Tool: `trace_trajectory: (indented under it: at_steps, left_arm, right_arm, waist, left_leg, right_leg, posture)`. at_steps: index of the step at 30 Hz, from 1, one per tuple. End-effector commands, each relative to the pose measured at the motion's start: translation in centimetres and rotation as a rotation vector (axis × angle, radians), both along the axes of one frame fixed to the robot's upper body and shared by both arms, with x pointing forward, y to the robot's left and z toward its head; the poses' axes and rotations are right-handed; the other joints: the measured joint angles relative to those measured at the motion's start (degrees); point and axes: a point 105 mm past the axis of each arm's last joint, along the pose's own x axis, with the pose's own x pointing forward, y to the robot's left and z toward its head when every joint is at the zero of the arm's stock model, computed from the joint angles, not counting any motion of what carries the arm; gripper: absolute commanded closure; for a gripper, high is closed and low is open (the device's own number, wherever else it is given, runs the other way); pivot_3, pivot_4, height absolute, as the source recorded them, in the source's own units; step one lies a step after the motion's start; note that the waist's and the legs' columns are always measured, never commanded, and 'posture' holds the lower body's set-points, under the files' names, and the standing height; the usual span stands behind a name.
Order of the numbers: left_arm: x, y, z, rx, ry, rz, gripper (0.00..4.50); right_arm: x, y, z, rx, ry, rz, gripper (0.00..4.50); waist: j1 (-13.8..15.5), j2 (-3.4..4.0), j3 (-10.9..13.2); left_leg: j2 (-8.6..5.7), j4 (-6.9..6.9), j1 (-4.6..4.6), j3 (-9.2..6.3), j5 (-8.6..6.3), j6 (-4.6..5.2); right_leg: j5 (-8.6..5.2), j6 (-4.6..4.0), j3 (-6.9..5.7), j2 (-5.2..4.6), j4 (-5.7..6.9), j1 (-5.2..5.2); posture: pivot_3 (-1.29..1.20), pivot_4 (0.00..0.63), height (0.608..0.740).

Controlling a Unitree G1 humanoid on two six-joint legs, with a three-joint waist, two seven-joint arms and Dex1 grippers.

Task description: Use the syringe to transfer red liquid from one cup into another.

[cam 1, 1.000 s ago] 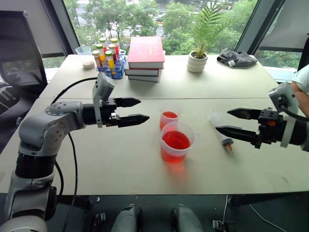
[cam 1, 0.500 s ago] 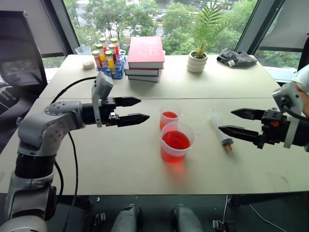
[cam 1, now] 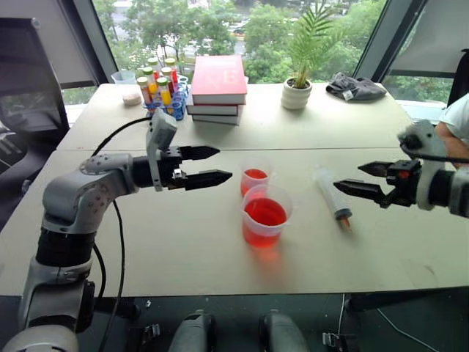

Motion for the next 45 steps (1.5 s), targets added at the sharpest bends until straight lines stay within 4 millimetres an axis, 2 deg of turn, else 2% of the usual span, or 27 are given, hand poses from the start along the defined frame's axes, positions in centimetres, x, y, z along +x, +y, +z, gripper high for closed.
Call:
trace_trajectory:
  at_steps: [1,7,14,16,18,21,22,25,28,30,33,34,37,39,40,42,45]
  left_arm:
    - [0.1,-0.2,1.0,-0.001,-0.057,-0.015,0.00]
    - [0.0,-0.7,0.6,-0.006,-0.054,-0.025,0.00]
    - [-0.4,-0.6,0.3,-0.009,-0.047,-0.005,0.00]
    - [-0.5,-0.5,0.2,-0.011,-0.049,0.002,0.00]
    - [-0.5,-0.5,0.2,-0.012,-0.050,0.007,0.00]
    - [-0.5,-0.5,0.2,-0.012,-0.050,0.012,0.00]
    - [-0.6,-0.5,0.1,-0.012,-0.051,0.013,0.00]
    - [-0.5,-0.6,0.1,-0.010,-0.054,0.016,0.00]
    - [-0.4,-0.6,0.2,-0.009,-0.057,0.015,0.00]
    - [-0.4,-0.5,0.3,-0.007,-0.062,0.015,0.00]
    - [-0.2,-0.4,0.6,-0.005,-0.072,0.014,0.00]
    - [0.0,-0.4,0.8,-0.007,-0.077,0.016,0.00]
    - [0.2,-0.5,1.3,-0.010,-0.086,0.003,0.00]
    - [0.5,-0.6,1.6,-0.009,-0.091,-0.008,0.00]
    - [0.6,-0.7,1.7,-0.010,-0.094,-0.013,0.00]
    - [0.8,-0.8,2.0,-0.006,-0.101,-0.031,0.00]
    - [1.1,-1.0,2.6,0.007,-0.118,-0.060,0.00]
  right_arm:
    - [2.7,-1.8,-1.9,0.001,0.091,-0.165,0.06]
    - [6.4,-2.6,-5.9,-0.012,0.212,-0.256,0.06]
    - [8.5,-2.3,-8.7,-0.126,0.261,-0.193,0.06]
    - [8.8,-2.1,-9.1,-0.160,0.263,-0.162,0.58]
    - [9.1,-1.7,-9.3,-0.177,0.267,-0.137,1.35]
    - [9.5,-1.2,-9.5,-0.202,0.266,-0.100,2.88]
    - [9.6,-1.1,-9.5,-0.207,0.267,-0.093,3.07]
    - [9.8,-0.8,-9.5,-0.227,0.263,-0.071,3.07]
    - [10.0,-1.2,-8.0,-0.227,0.216,-0.085,3.07]
    - [10.3,-1.1,-4.4,-0.198,0.056,-0.074,3.07]
    - [9.7,1.7,1.9,-0.048,-0.259,0.036,3.07]
    - [9.0,3.0,3.8,0.026,-0.371,0.094,3.07]
    - [5.3,6.7,9.3,0.315,-0.658,0.259,3.07]
    - [2.7,8.5,11.6,0.519,-0.779,0.336,3.07]
    - [1.7,9.1,12.0,0.581,-0.810,0.365,3.07]
    - [0.3,10.3,11.6,0.611,-0.856,0.399,3.07]
    - [-1.1,11.8,9.4,0.660,-0.860,0.433,3.07]
  waist:
    - [0.0,-0.01,0.0]
    - [0.1,0.02,0.0]
    - [-0.1,0.02,0.0]
    - [-0.1,0.02,0.0]
    - [-0.1,0.02,0.0]
    - [-0.2,0.01,0.0]
    - [-0.2,0.01,0.0]
    - [-0.3,0.01,0.0]
    - [-0.2,0.01,0.0]
    - [-0.1,0.04,0.0]
    - [0.1,0.11,0.1]
    - [0.1,0.11,0.1]
    - [-0.1,0.10,0.1]
    - [0.0,0.09,0.1]
    - [0.0,0.09,0.0]
    - [0.3,0.09,0.0]
    - [0.4,0.04,0.0]
  left_leg:
    - [0.00,-0.01,0.01,-0.01,0.00,0.00]
    - [-0.02,-0.11,-0.09,0.02,0.00,0.01]
    - [-0.03,-0.10,-0.14,0.06,-0.02,0.04]
    - [-0.02,-0.08,-0.13,0.05,-0.01,0.03]
    - [-0.01,-0.04,-0.11,0.05,-0.01,0.03]
    - [-0.01,-0.03,-0.06,0.05,-0.01,0.03]
    - [-0.01,-0.03,-0.05,0.05,-0.01,0.03]
    - [0.00,-0.03,-0.01,0.05,-0.01,0.03]
    - [0.00,-0.03,0.00,0.05,-0.01,0.02]
    - [0.00,-0.03,0.00,0.05,0.00,0.01]
    - [0.00,-0.06,-0.06,0.04,0.00,0.01]
    - [0.00,-0.08,-0.07,0.04,-0.01,0.01]
    - [0.05,-0.11,-0.04,0.01,-0.01,0.01]
    - [0.07,-0.11,-0.02,-0.02,0.00,0.00]
    - [0.07,-0.11,-0.01,-0.05,0.01,-0.01]
    - [0.05,-0.10,-0.01,-0.06,0.02,-0.03]
    - [-0.02,-0.03,-0.01,-0.05,0.01,-0.03]
  right_leg:
    - [0.00,0.00,0.00,0.00,0.00,0.00]
    - [0.11,0.21,-0.05,0.04,-0.04,-0.10]
    - [0.13,0.26,-0.08,0.24,-0.09,-0.10]
    - [0.13,0.26,-0.08,0.27,-0.05,-0.10]
    - [0.13,0.26,-0.08,0.28,-0.01,-0.10]
    - [0.13,0.26,-0.07,0.28,0.04,-0.08]
    - [0.13,0.26,-0.07,0.29,0.05,-0.07]
    - [0.13,0.26,-0.07,0.29,0.07,-0.06]
    - [0.13,0.26,-0.07,0.29,0.10,-0.05]
    - [0.13,0.26,-0.07,0.29,0.11,-0.06]
    - [0.13,0.27,-0.06,0.27,0.11,-0.13]
    - [0.13,0.27,-0.06,0.28,0.11,-0.14]
    - [0.13,0.28,-0.08,0.34,0.11,-0.14]
    - [0.13,0.28,-0.09,0.34,0.17,-0.11]
    - [0.13,0.28,-0.10,0.34,0.17,-0.09]
    - [0.13,0.28,-0.11,0.30,0.19,-0.06]
    - [0.13,0.27,-0.12,0.23,0.12,0.01]
  posture:
    - [0.00,0.150,0.740]
    - [0.00,0.150,0.740]
    - [0.00,0.150,0.740]
    - [0.00,0.150,0.740]
    - [0.00,0.150,0.740]
    - [0.00,0.150,0.740]
    - [0.00,0.150,0.740]
    - [0.00,0.150,0.740]
    - [0.00,0.150,0.740]
    - [0.00,0.150,0.740]
    - [0.00,0.150,0.740]
    - [0.00,0.150,0.740]
    - [0.00,0.150,0.740]
    - [0.00,0.150,0.740]
    - [0.00,0.150,0.740]
    - [0.00,0.150,0.740]
    - [0.00,0.150,0.740]
